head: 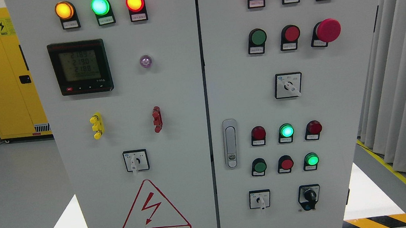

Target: Turn on light switch 1

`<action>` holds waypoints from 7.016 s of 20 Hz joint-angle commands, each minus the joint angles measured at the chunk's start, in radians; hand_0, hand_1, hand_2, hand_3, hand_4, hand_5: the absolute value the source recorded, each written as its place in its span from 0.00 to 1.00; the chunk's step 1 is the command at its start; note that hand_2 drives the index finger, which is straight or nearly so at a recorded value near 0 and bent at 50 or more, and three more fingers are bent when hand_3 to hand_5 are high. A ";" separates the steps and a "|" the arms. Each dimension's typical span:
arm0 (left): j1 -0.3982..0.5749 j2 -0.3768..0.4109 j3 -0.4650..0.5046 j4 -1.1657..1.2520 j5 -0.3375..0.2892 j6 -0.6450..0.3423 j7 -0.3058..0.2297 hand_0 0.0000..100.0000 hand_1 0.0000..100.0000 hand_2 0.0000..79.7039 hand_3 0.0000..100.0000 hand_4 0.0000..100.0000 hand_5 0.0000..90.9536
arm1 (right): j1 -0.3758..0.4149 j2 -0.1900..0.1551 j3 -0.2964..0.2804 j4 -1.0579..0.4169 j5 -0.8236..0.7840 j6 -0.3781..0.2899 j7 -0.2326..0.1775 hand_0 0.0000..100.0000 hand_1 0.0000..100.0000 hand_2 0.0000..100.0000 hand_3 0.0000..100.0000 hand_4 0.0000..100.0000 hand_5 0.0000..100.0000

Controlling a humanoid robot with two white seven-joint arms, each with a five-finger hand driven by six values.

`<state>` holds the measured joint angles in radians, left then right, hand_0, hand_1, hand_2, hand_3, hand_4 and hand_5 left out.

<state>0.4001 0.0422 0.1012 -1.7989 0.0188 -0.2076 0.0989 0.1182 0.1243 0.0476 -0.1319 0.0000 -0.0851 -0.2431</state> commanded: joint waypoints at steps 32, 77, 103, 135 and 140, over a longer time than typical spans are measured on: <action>-0.629 -0.170 -0.141 -0.247 -0.230 0.620 0.185 0.08 0.70 0.74 0.83 0.84 0.88 | 0.000 0.000 0.000 0.000 -0.029 0.001 0.002 0.00 0.50 0.04 0.00 0.00 0.00; -0.785 -0.191 -0.181 -0.145 -0.295 0.847 0.245 0.18 0.68 0.76 0.87 0.86 0.95 | 0.000 0.000 0.000 0.000 -0.029 0.001 0.004 0.00 0.50 0.04 0.00 0.00 0.00; -0.813 -0.193 -0.181 -0.132 -0.295 0.847 0.255 0.12 0.67 0.76 0.88 0.87 0.94 | 0.000 0.000 0.000 0.000 -0.029 0.001 0.004 0.00 0.50 0.04 0.00 0.00 0.00; -0.833 -0.193 -0.181 -0.120 -0.292 0.869 0.255 0.18 0.67 0.78 0.88 0.87 0.94 | 0.000 0.000 0.000 0.000 -0.029 0.001 0.002 0.00 0.50 0.04 0.00 0.00 0.00; -0.834 -0.193 -0.181 -0.119 -0.293 0.869 0.255 0.22 0.67 0.78 0.88 0.87 0.94 | 0.000 0.000 0.000 0.000 -0.029 0.001 0.002 0.00 0.50 0.04 0.00 0.00 0.00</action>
<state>-0.4319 -0.1504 -0.0797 -1.9224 -0.2741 0.6608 0.3541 0.1182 0.1243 0.0476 -0.1319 0.0000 -0.0851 -0.2400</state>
